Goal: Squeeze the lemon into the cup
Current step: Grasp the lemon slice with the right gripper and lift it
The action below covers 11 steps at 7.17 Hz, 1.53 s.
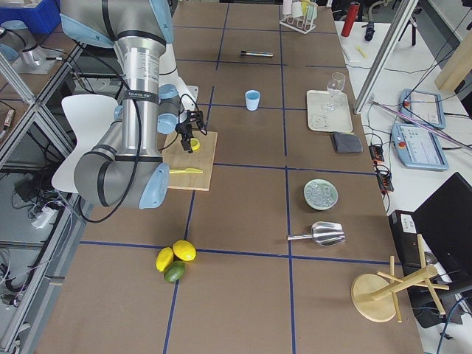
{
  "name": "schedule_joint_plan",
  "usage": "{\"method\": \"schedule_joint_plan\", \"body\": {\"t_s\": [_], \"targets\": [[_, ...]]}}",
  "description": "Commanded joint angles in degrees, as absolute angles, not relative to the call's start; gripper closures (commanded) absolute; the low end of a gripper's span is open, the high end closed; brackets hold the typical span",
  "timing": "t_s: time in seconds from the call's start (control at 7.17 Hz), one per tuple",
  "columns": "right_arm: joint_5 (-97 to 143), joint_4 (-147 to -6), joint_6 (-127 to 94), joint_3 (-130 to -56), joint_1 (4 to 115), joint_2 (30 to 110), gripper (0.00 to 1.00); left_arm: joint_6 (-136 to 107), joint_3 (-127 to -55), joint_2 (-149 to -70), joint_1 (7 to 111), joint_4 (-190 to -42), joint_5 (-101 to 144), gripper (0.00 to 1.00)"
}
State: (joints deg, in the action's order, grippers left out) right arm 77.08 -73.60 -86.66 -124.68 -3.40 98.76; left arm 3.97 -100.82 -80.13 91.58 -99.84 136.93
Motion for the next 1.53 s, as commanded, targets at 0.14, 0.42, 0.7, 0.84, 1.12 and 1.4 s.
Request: {"method": "schedule_joint_plan", "body": {"t_s": [0.14,0.42,0.7,0.84,1.12,1.4], "targets": [[77.4,-73.4,-86.7,-125.2,-2.8,98.5,0.87,4.0,-100.8,-80.1,91.6,-99.8,136.9,0.0],[77.1,-73.4,-86.7,-125.7,-2.6,98.5,1.0,4.0,-100.8,-80.1,91.6,-99.8,136.9,0.0],[77.2,-73.6,-86.8,-128.3,-1.8,98.6,1.0,4.0,-100.9,-80.1,91.6,-99.8,136.9,0.0],[77.3,-74.0,-86.8,-130.3,-1.1,98.6,1.0,4.0,-100.9,-80.1,91.6,-99.8,136.9,0.0],[78.0,-79.4,-86.7,-134.5,0.6,97.0,1.0,4.0,-100.8,-80.1,91.5,-99.8,136.9,0.0],[83.6,-96.5,-86.7,-134.7,5.6,81.2,1.0,4.0,-100.7,-80.0,91.6,-99.8,136.9,0.0]]}}
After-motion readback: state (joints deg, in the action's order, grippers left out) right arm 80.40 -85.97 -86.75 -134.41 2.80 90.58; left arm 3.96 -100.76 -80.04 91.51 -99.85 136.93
